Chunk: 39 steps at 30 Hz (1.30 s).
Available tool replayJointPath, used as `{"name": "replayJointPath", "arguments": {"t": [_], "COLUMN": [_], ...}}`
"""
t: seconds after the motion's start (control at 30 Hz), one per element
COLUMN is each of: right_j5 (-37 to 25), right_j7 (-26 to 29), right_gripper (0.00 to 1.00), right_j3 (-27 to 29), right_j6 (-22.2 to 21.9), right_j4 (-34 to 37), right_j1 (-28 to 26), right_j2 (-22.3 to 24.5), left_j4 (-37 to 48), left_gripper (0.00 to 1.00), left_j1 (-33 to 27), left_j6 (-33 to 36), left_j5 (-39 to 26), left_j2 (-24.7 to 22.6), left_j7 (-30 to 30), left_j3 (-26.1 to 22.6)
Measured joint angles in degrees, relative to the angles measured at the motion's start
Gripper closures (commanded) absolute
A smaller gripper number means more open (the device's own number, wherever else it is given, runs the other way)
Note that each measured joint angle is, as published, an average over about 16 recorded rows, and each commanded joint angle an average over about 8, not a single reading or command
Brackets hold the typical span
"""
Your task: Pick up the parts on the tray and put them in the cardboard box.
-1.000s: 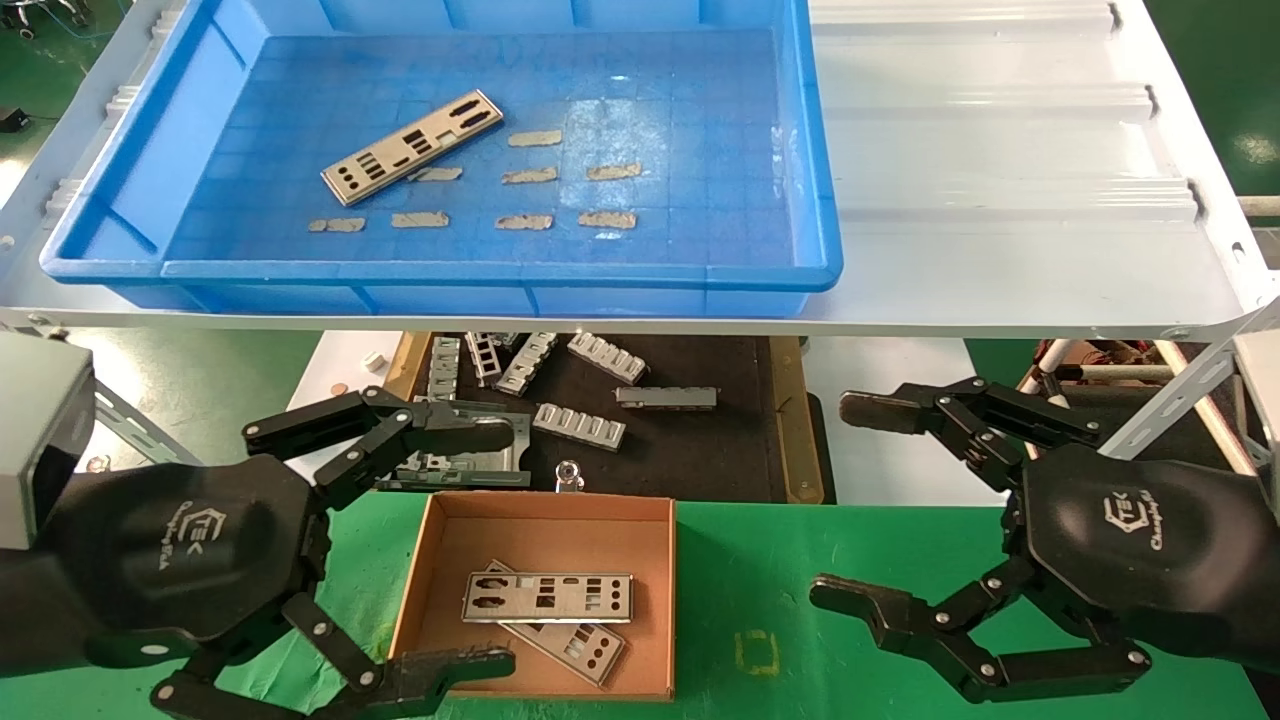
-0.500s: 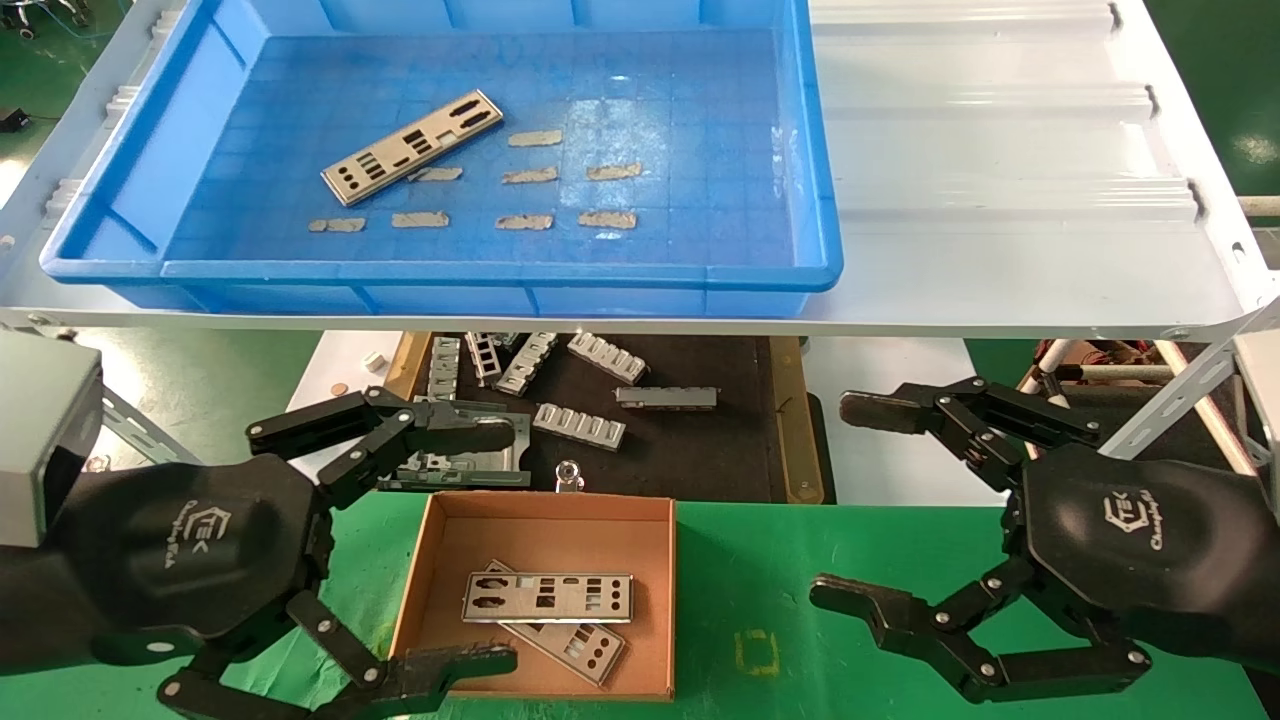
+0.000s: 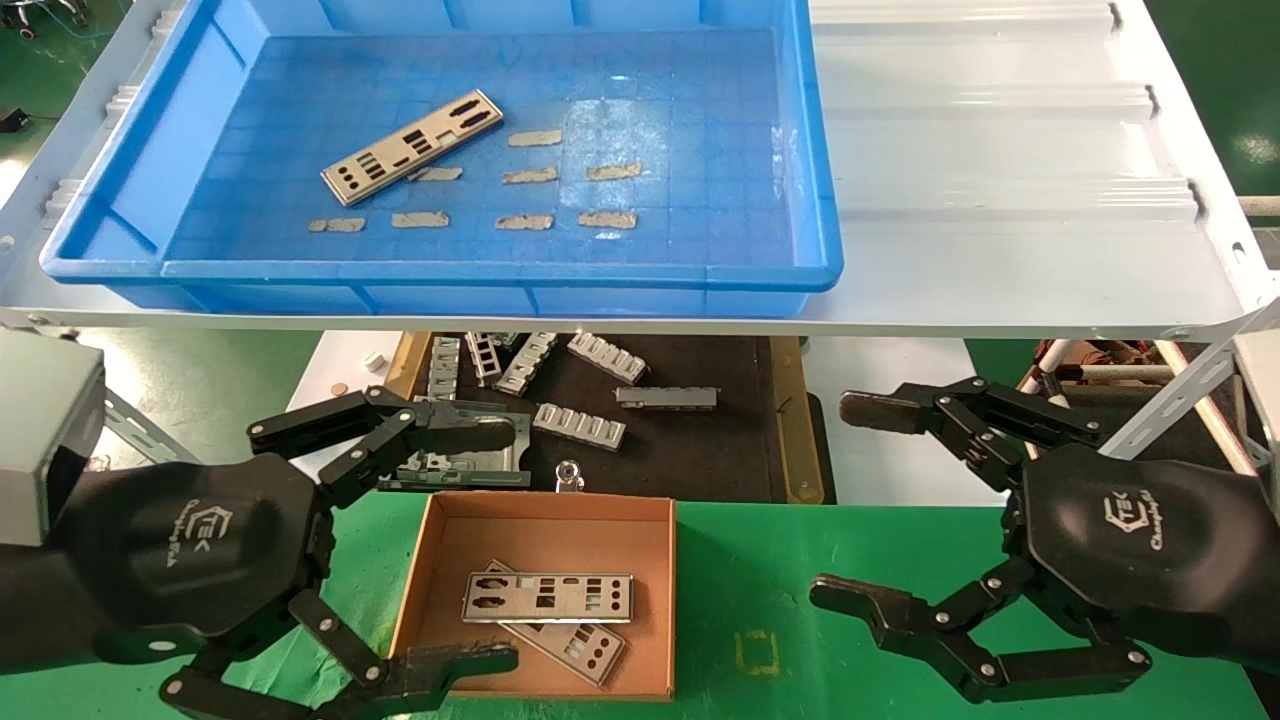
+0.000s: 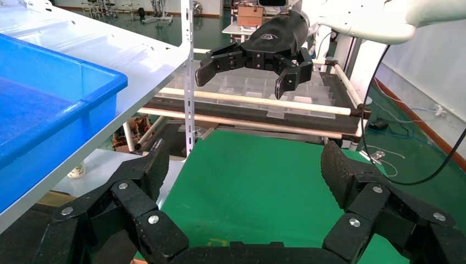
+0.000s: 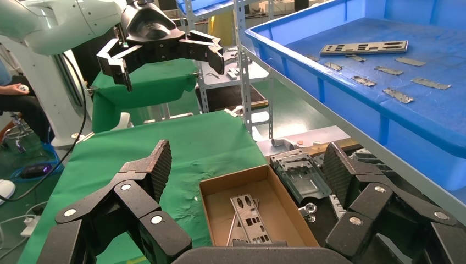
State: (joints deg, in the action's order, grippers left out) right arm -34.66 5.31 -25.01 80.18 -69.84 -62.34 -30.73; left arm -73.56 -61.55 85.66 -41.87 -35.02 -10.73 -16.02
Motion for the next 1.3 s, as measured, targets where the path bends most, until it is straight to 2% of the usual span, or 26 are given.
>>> {"name": "replayJointPath", "arguments": {"t": [1.3], "right_j5": [0.0], "right_j7": [0.0], "right_gripper": [0.0], "right_j3": [0.0], "right_j6": [0.0], "right_j4": [0.0], "right_j1": [0.0], "right_j2": [0.0], "left_j4": [0.04], "left_gripper": [0.0], "left_j1": [-0.03], "left_j6": [-0.02], "left_j5": [-0.03], "left_j2": [-0.02], "left_j7": [0.02], "left_j3": [-0.05]}}
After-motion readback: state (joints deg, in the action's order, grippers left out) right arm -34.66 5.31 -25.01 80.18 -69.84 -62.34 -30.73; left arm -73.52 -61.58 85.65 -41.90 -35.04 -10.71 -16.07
